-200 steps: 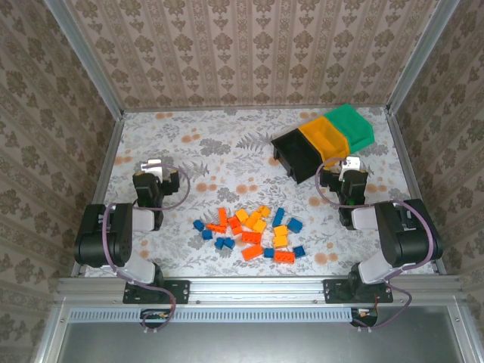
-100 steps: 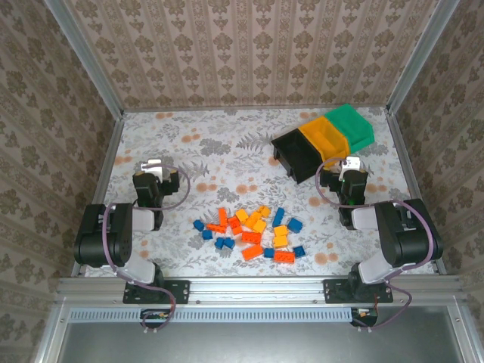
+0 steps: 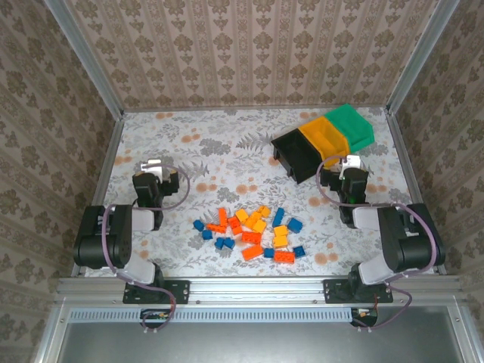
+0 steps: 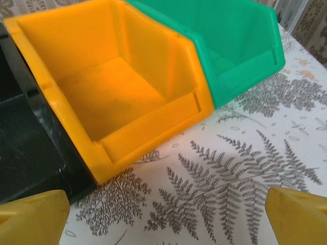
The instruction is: Sort the legos into containers by color
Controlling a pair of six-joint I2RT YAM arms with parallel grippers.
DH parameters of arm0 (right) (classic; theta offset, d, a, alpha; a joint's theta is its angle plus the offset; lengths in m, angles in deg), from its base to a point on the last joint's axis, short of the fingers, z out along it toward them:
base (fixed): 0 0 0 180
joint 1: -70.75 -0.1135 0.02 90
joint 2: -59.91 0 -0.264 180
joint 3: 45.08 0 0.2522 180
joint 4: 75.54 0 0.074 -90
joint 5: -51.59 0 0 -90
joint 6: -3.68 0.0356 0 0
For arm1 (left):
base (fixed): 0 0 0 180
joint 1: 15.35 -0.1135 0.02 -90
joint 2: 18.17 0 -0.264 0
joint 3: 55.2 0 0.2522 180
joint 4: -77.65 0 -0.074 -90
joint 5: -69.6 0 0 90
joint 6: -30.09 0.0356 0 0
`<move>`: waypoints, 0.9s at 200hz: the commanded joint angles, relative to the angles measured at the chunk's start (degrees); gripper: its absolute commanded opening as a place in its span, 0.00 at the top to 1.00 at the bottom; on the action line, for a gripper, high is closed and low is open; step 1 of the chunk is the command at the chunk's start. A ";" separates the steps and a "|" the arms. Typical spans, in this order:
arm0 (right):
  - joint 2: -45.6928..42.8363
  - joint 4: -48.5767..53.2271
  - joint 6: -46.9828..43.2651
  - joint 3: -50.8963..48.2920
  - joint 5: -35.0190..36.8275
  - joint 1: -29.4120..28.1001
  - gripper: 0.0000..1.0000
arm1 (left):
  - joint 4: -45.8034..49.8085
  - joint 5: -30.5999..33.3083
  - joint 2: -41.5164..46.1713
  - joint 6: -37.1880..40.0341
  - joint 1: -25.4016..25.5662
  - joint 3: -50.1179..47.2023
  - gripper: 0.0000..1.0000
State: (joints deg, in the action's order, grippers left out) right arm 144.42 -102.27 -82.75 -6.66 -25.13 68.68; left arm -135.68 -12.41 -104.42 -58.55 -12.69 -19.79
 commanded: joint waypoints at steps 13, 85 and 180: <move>-4.15 20.88 3.20 12.10 3.36 -0.28 0.00 | 16.16 4.93 9.94 0.19 0.83 7.63 0.00; -2.67 40.84 32.29 26.82 6.40 2.46 0.00 | 22.21 13.39 20.62 -36.55 -3.29 11.61 0.00; 18.94 58.08 14.51 50.96 -18.06 0.46 0.15 | 21.76 -20.78 17.50 -55.89 -13.80 13.79 0.00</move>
State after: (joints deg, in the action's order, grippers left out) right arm 159.89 -52.81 -62.38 39.86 -39.44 71.76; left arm -110.48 -24.94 -85.74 -107.38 -26.29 -7.26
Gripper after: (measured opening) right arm 0.852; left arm 0.997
